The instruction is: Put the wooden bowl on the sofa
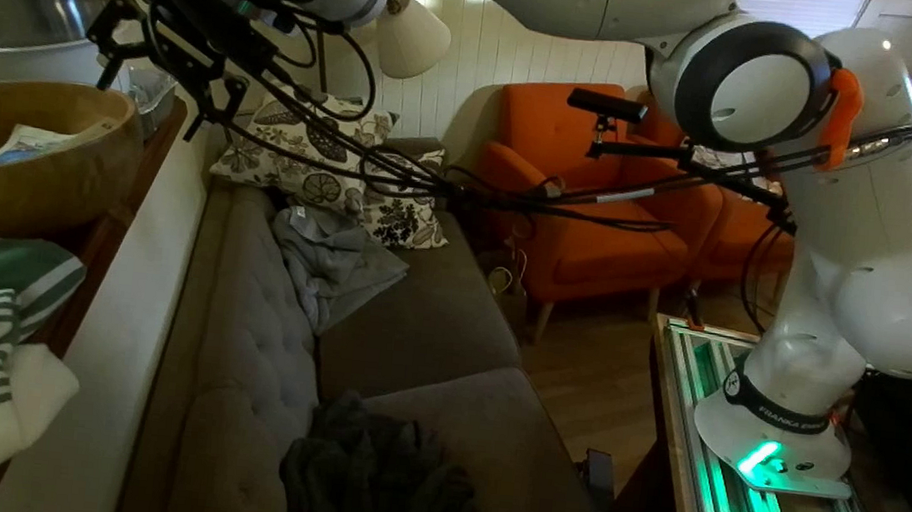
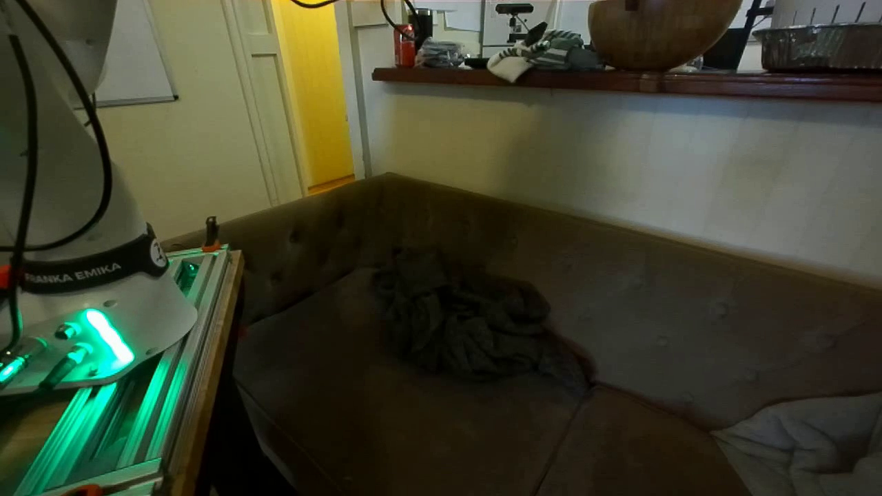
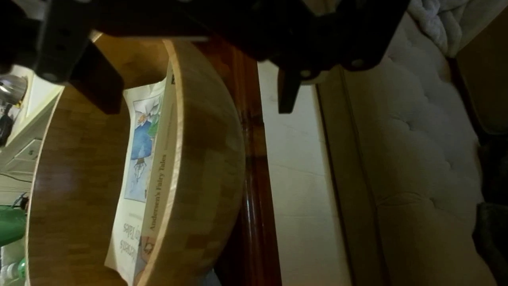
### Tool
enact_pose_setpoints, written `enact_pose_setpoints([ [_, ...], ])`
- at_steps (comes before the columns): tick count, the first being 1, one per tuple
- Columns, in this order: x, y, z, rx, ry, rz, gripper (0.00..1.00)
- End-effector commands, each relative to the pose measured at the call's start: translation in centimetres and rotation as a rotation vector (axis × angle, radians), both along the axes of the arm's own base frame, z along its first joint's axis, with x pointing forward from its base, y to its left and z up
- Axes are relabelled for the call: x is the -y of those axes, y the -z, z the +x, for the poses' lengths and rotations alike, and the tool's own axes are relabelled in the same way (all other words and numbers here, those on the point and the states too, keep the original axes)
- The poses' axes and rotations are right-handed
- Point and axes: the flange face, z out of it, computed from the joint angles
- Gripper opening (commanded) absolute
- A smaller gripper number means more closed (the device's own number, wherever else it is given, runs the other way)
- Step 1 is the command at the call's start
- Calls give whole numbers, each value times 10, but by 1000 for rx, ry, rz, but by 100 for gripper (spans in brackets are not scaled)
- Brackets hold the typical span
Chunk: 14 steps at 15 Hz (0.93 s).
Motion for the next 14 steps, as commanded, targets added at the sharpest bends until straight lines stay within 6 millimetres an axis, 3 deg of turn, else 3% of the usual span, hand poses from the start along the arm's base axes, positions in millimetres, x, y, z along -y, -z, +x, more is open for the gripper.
enact_pose_setpoints([
  [1,-10,1,14,15,-8,43,100],
  [2,-13,3,15,10,-12,38,100],
  [3,-15,7,17,0,-15,32,75],
  [4,-16,9,17,-8,-16,32,73],
  [10,-16,11,19,-37,-9,30,31],
  [14,-19,-12,10,-35,-6,21,3],
])
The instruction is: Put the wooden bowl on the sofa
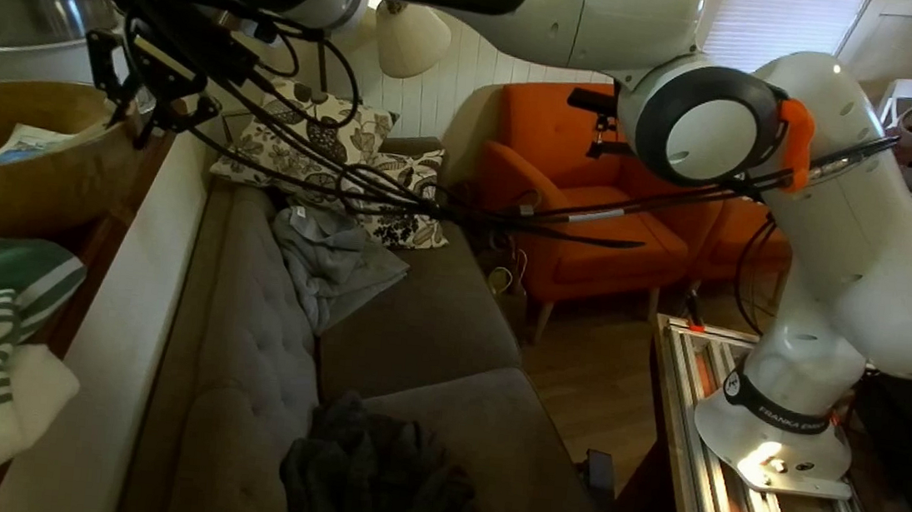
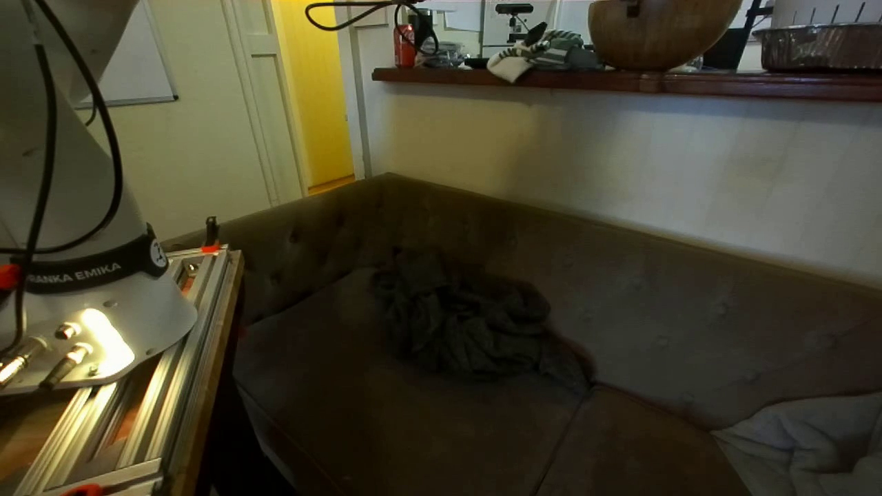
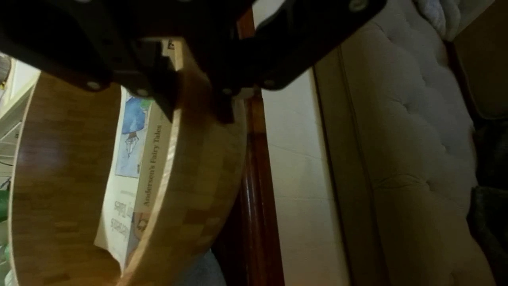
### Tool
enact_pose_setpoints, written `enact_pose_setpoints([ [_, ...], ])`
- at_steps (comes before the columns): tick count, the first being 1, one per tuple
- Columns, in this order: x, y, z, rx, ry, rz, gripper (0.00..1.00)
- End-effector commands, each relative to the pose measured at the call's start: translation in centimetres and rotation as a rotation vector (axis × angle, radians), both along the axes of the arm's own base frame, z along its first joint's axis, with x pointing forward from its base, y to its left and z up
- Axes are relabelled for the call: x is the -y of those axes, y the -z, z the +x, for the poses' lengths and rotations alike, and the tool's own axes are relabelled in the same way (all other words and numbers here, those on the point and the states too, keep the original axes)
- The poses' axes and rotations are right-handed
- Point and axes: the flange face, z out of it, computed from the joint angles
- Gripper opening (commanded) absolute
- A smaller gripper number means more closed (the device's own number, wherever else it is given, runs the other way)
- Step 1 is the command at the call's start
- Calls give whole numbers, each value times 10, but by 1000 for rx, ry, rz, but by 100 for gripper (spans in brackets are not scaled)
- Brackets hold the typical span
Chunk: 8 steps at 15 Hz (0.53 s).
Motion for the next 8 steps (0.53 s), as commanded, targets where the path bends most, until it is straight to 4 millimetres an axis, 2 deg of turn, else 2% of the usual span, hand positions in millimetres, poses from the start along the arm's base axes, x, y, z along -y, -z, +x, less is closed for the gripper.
enact_pose_setpoints([
  [1,-6,-29,-7,13,21,0,6],
  [6,-13,-59,-19,52,5,-38,6],
  [8,-16,-81,-27,96,3,-59,6],
])
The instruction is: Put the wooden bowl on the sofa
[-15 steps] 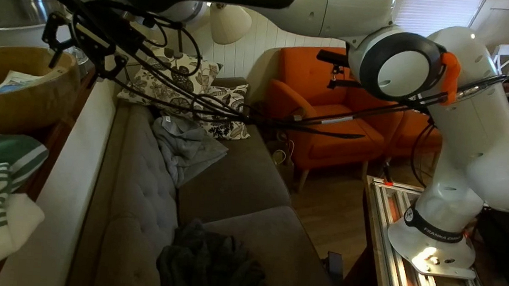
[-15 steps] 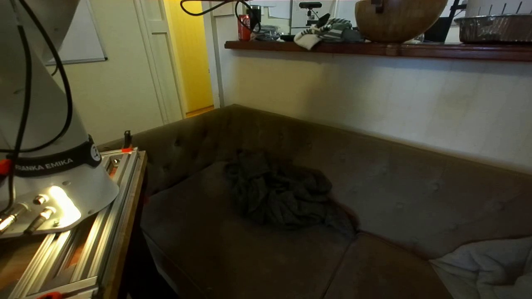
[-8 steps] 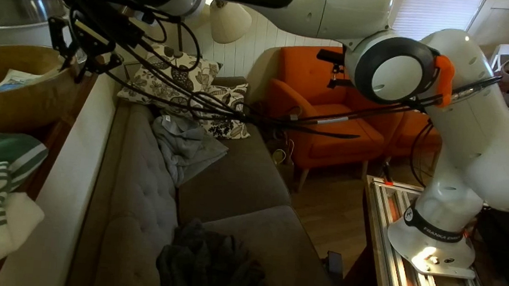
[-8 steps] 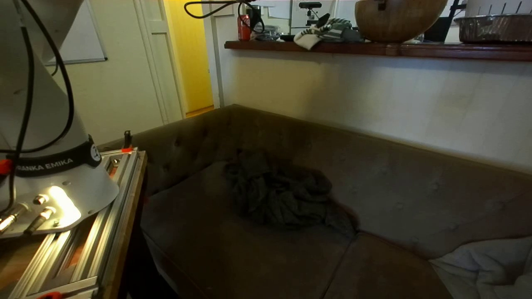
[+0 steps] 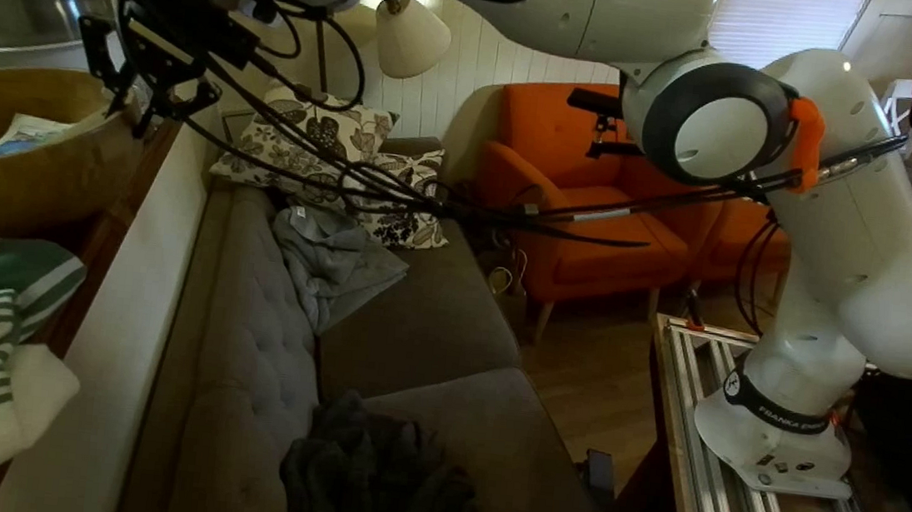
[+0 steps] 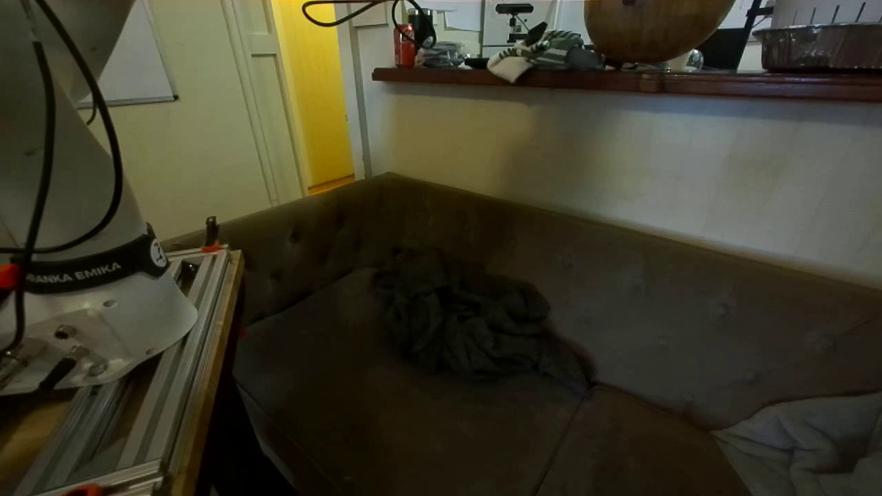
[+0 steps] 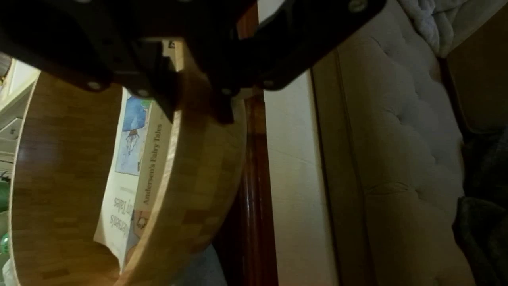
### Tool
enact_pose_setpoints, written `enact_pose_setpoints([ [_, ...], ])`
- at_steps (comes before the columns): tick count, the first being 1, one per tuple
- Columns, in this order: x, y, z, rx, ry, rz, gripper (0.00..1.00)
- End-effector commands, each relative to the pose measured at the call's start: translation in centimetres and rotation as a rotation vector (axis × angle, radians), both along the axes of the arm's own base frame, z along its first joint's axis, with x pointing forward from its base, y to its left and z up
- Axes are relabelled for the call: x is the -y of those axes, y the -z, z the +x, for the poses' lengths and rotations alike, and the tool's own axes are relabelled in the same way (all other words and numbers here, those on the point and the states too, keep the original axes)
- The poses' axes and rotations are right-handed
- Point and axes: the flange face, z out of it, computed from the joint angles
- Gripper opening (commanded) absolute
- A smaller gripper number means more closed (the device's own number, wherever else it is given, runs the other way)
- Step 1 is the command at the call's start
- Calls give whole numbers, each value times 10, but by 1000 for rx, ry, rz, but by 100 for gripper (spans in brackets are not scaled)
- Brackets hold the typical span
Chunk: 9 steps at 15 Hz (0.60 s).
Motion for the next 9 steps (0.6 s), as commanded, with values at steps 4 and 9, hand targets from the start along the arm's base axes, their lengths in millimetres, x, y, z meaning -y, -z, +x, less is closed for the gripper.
enact_pose_setpoints([
  [4,-11,-106,-42,166,7,-12,6],
  [9,-24,-130,-80,181,-7,-1,6],
])
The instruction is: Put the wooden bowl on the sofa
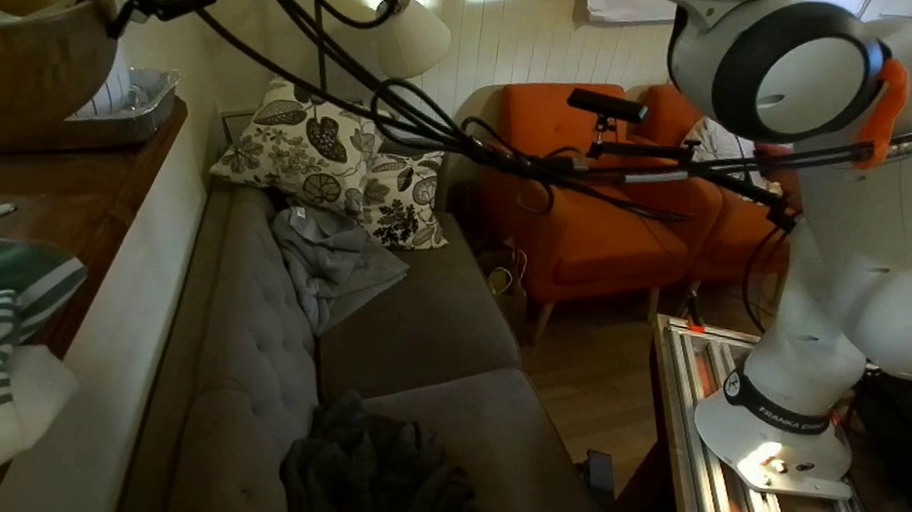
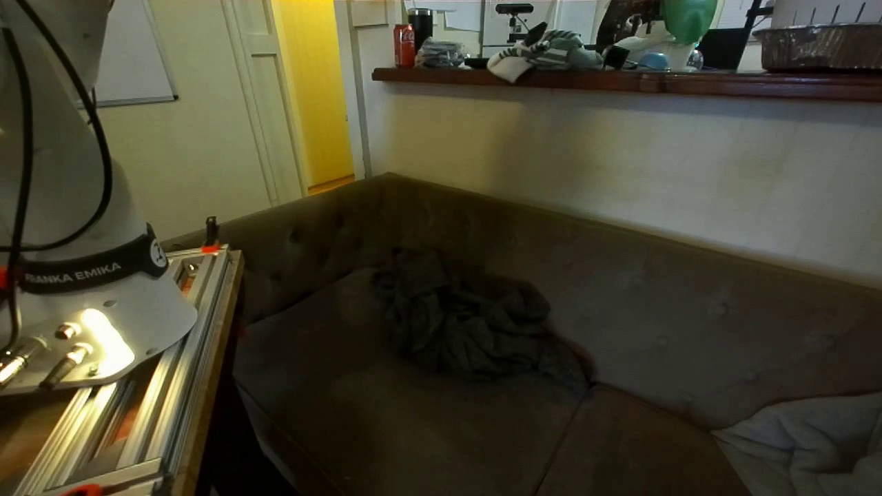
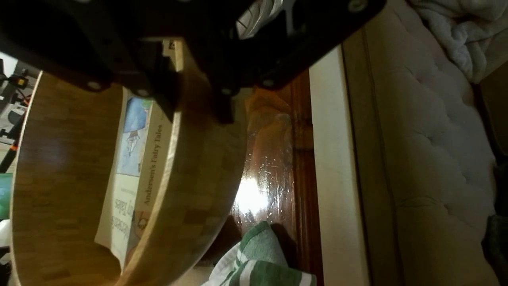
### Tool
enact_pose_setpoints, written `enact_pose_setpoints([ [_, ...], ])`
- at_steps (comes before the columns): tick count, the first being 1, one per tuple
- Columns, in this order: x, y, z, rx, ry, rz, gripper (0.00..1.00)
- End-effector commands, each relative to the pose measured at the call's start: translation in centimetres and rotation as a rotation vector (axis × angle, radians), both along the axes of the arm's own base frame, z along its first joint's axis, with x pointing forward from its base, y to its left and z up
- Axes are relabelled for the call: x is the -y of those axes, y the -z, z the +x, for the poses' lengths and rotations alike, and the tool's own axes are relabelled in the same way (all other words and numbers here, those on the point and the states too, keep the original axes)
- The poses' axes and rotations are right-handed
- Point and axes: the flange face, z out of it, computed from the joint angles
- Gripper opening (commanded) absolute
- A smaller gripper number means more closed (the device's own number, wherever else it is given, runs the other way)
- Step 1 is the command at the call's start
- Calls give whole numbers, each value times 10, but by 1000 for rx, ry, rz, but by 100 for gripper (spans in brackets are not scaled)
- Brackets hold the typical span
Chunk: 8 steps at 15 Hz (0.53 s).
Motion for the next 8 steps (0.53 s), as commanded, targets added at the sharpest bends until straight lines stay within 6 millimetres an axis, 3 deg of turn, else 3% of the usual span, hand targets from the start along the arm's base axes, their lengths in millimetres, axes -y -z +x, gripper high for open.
enact_pose_setpoints([
  [1,-11,-27,-35,67,49,37,6],
  [8,-28,7,-77,7,314,131,6],
])
